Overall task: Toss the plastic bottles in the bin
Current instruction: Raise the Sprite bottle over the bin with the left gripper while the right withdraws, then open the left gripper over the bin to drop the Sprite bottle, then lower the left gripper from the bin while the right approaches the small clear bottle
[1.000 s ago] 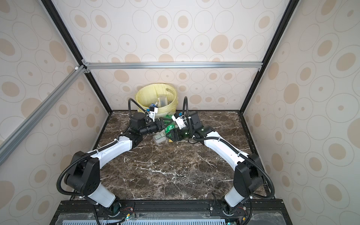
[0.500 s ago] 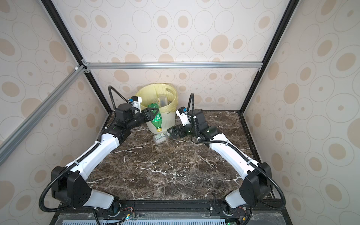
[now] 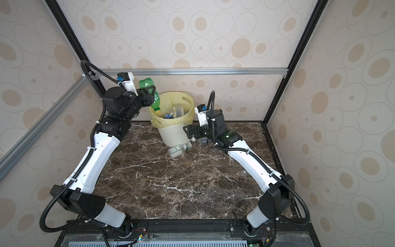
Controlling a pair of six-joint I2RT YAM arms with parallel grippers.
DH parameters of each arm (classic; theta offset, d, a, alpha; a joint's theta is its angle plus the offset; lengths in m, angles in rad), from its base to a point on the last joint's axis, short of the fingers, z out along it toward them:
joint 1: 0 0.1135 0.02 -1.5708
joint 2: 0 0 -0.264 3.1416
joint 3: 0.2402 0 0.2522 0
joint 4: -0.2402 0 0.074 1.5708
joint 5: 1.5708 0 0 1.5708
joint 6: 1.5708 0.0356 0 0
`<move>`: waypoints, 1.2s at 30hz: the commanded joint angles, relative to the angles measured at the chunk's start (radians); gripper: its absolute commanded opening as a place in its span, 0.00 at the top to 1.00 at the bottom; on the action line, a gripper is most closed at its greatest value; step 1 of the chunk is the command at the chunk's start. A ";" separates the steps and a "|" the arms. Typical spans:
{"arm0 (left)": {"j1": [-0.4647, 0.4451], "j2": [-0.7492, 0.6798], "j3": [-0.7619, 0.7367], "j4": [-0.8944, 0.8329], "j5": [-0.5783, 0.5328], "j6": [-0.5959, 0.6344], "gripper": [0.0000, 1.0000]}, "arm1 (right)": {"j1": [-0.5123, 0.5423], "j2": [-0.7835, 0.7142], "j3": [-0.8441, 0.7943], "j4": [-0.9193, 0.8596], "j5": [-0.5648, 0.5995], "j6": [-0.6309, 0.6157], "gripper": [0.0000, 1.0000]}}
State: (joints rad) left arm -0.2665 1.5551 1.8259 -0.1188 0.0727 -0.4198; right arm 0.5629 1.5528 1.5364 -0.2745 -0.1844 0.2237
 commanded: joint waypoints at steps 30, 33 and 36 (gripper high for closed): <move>0.021 0.082 0.112 -0.052 0.134 -0.074 0.01 | 0.008 0.071 0.000 0.032 -0.019 0.057 0.00; 0.021 0.032 0.024 -0.007 0.167 -0.100 0.01 | 0.008 0.073 -0.002 0.031 -0.012 0.065 0.00; 0.020 -0.010 -0.071 0.027 0.200 -0.121 0.01 | 0.008 0.072 -0.005 0.023 -0.001 0.069 0.00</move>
State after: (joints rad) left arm -0.2485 1.5352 1.8240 -0.1123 0.2260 -0.5072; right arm 0.5629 1.6180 1.5406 -0.2615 -0.1890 0.2794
